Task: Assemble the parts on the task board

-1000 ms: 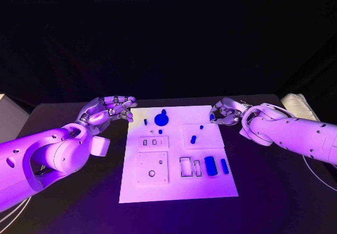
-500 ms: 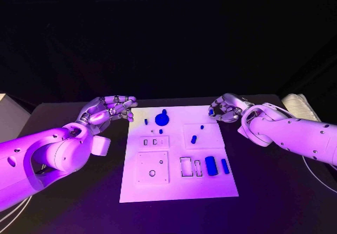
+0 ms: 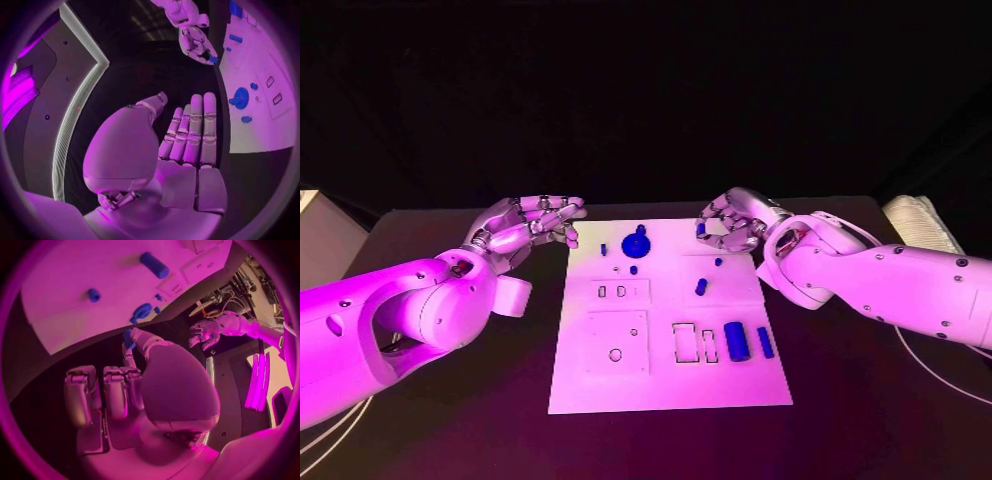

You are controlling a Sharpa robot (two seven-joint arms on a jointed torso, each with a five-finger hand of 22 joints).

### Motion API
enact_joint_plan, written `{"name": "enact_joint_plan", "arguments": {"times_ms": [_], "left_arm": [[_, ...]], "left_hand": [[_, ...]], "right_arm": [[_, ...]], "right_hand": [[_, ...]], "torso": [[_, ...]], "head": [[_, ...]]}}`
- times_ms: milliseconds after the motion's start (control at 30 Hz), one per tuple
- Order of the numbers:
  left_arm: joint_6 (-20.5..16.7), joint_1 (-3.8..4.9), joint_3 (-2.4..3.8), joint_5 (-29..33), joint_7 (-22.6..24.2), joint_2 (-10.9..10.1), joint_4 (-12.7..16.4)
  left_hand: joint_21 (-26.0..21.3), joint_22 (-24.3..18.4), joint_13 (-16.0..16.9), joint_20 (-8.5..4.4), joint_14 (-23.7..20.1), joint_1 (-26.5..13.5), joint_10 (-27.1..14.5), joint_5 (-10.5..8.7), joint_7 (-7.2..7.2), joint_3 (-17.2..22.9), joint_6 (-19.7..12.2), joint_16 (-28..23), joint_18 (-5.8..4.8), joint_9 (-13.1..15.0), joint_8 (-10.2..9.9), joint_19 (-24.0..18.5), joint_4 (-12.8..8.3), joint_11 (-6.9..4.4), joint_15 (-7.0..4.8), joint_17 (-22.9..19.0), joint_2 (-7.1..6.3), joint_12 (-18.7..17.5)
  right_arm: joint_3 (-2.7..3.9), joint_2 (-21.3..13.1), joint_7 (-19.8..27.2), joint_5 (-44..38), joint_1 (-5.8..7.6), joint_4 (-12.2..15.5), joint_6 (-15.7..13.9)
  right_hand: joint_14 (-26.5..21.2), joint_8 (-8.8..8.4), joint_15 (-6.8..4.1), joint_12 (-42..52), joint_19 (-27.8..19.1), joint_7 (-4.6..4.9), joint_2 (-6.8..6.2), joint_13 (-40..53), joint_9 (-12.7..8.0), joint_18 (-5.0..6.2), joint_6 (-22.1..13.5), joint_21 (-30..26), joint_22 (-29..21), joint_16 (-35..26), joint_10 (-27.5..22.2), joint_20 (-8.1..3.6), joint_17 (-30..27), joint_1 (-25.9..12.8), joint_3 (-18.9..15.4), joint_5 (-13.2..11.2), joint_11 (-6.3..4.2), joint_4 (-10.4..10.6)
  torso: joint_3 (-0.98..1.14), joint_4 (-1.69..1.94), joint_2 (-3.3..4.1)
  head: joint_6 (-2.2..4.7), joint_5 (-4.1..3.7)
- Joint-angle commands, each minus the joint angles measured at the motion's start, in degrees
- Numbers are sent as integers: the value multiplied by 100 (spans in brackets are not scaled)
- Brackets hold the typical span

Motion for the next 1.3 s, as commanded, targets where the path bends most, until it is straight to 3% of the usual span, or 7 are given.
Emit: {"name": "enact_joint_plan", "arguments": {"times_ms": [33, 167, 300, 633, 800, 933, 1300], "left_arm": [[106, 7, 5, -26, 10, 28, -13], [113, 7, 5, -26, 3, 51, -25], [114, 8, 5, -26, -6, 67, -35], [123, 8, 4, -27, -24, 96, -47], [121, 8, 4, -27, -29, 96, -50], [124, 8, 4, -27, -33, 98, -50], [138, 8, 4, -27, -46, 95, -45]], "left_hand": [[29, 5, 9, -7, -33, -50, -19, 11, 123, 25, -34, 36, 33, -9, -6, -33, -6, 19, 6, -5, 24, -19], [29, 5, 9, -7, -33, -50, -19, 11, 123, 25, -34, 36, 33, -9, -6, -33, -6, 19, 6, -5, 24, -19], [29, 5, 9, -7, -33, -50, -19, 11, 123, 25, -34, 36, 33, -9, -6, -33, -6, 19, 6, -5, 24, -19], [35, 8, 9, -6, -36, -50, -16, 11, 121, 27, -32, 39, 33, -9, -6, -39, -9, 18, 6, -7, 22, -17], [35, 8, 9, -6, -36, -50, -16, 11, 121, 27, -32, 39, 33, -9, -6, -39, -9, 18, 6, -7, 22, -17], [35, 8, 9, -6, -36, -50, -16, 11, 121, 27, -32, 39, 33, -9, -6, -39, -9, 18, 6, -7, 22, -17], [44, 12, 10, -5, -39, -52, -15, 11, 121, 29, -31, 43, 34, -8, -5, -47, -11, 18, 6, -9, 21, -15]], "right_arm": [[-10, 184, -725, -311, -23, 192, 6], [-28, 424, -1001, -469, -74, 368, 42], [-42, 657, -1276, -677, -157, 467, 40], [-85, 1120, -1770, -1162, -385, 443, 1], [-98, 1257, -1869, -1251, -477, 389, 16], [-104, 1338, -1926, -1323, -527, 360, 33], [-111, 1439, -2000, -1428, -571, 356, 105]], "right_hand": [[598, 253, -45, 22, 599, -141, 27, 1510, 218, -82, 90, 25, 1509, 21, 617, -31, 1507, -28, 43, 2, -31, -4], [598, 256, -39, 22, 599, -133, 27, 1510, 221, -82, 70, 25, 1509, 21, 617, -28, 1507, -50, 49, -14, -23, -4], [598, 261, -33, 22, 599, -127, 20, 1510, 226, -82, 54, 25, 1509, 21, 617, -25, 1507, -73, 52, -28, -18, -6], [598, 292, -25, 22, 599, -124, 0, 1510, 243, -82, 39, 25, 1509, 21, 617, -16, 1507, -152, 55, -94, -12, -6], [598, 302, -25, 22, 599, -126, -4, 1510, 248, -82, 38, 25, 1509, 21, 617, -15, 1507, -186, 55, -97, -13, 2], [598, 306, -25, 22, 599, -126, -9, 1510, 250, -82, 36, 25, 1509, 21, 617, -15, 1507, -202, 54, -97, -13, 5], [598, 316, -26, 22, 599, -128, -24, 1510, 255, -82, 29, 25, 1509, 21, 617, -14, 1507, -241, 51, -97, -14, 11]], "torso": [[-9, 6, -12], [-18, 23, -20], [-16, 14, -11], [-7, 12, -9], [-1, 25, -6], [-1, 15, -8], [-1, 6, -7]], "head": [[-39, 21], [-56, 18], [-68, 43], [-95, 50], [-124, 57], [-148, 71], [-179, 83]]}}
